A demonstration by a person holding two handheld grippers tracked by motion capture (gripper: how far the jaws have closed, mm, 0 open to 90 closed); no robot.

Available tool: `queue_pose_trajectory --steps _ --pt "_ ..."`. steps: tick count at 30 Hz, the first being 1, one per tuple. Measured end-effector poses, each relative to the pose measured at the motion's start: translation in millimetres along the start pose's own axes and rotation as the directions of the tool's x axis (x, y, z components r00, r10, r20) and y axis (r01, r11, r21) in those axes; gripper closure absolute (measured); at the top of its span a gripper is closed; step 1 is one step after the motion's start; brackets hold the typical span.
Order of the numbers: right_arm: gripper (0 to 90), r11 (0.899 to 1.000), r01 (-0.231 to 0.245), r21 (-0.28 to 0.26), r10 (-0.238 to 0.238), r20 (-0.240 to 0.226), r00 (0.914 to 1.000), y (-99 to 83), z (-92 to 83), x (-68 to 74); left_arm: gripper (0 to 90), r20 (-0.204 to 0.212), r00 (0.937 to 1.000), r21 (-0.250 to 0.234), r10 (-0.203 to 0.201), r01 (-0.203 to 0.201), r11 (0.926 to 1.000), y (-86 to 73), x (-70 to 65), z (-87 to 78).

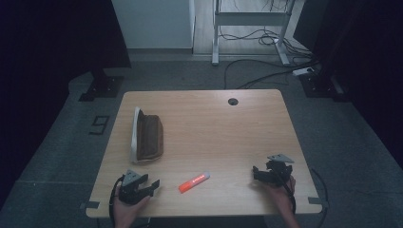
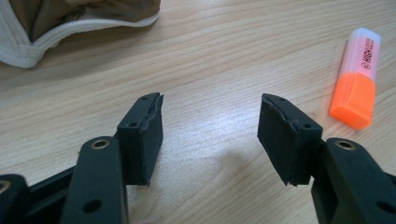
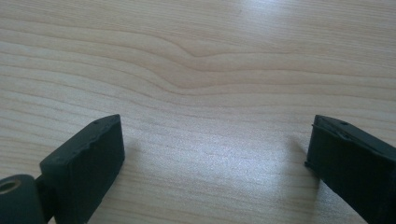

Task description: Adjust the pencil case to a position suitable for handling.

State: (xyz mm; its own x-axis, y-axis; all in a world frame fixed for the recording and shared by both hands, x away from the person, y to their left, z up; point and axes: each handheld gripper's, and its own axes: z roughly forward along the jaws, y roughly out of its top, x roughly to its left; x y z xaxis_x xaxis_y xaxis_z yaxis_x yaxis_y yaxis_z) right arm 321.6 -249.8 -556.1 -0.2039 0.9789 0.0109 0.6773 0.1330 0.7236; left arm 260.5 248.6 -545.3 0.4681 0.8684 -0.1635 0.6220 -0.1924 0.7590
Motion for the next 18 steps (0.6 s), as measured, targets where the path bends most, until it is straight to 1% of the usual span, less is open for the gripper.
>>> queue_pose_trajectory --steps 5,11,13,14,15,17,18 --pt "3.7 1.0 0.0 0.0 0.0 0.0 1.0 0.0 0.0 0.0 40.5 -0.006 1.0 -0.006 -0.002 0.002 1.0 0.1 1.5 -0.9" --pt "4.2 1.0 0.002 -0.003 -0.002 -0.001 1.0 -0.2 0.0 0.2 40.3 -0.008 1.0 -0.013 0.001 -0.001 0.9999 0.7 0.2 -2.1" --pt "4.3 1.0 0.002 -0.003 -0.002 -0.003 1.0 -0.1 0.0 0.0 40.2 -0.006 1.0 -0.015 -0.001 0.001 0.9999 0.9 0.3 -3.0" --pt "4.3 1.0 0.003 -0.002 -0.003 -0.002 1.0 -0.1 -0.1 0.0 40.2 0.008 0.9999 -0.024 -0.009 0.01 0.9997 1.3 0.8 -4.2" --pt "4.4 1.0 0.003 -0.002 -0.003 -0.002 1.0 -0.1 -0.2 0.1 40.1 0.01 0.9999 -0.029 -0.012 0.012 0.9995 1.6 1.0 -4.8" --pt "4.8 1.0 0.003 -0.004 -0.003 -0.004 1.0 -0.2 -0.1 0.2 40.1 -0.005 0.9999 -0.033 -0.014 0.014 0.9994 2.7 2.0 -7.1" --pt "4.9 1.0 0.004 -0.005 -0.004 -0.005 1.0 -0.2 -0.2 0.2 40.1 -0.029 0.9994 -0.045 -0.019 0.018 0.9988 2.9 2.8 -9.3"
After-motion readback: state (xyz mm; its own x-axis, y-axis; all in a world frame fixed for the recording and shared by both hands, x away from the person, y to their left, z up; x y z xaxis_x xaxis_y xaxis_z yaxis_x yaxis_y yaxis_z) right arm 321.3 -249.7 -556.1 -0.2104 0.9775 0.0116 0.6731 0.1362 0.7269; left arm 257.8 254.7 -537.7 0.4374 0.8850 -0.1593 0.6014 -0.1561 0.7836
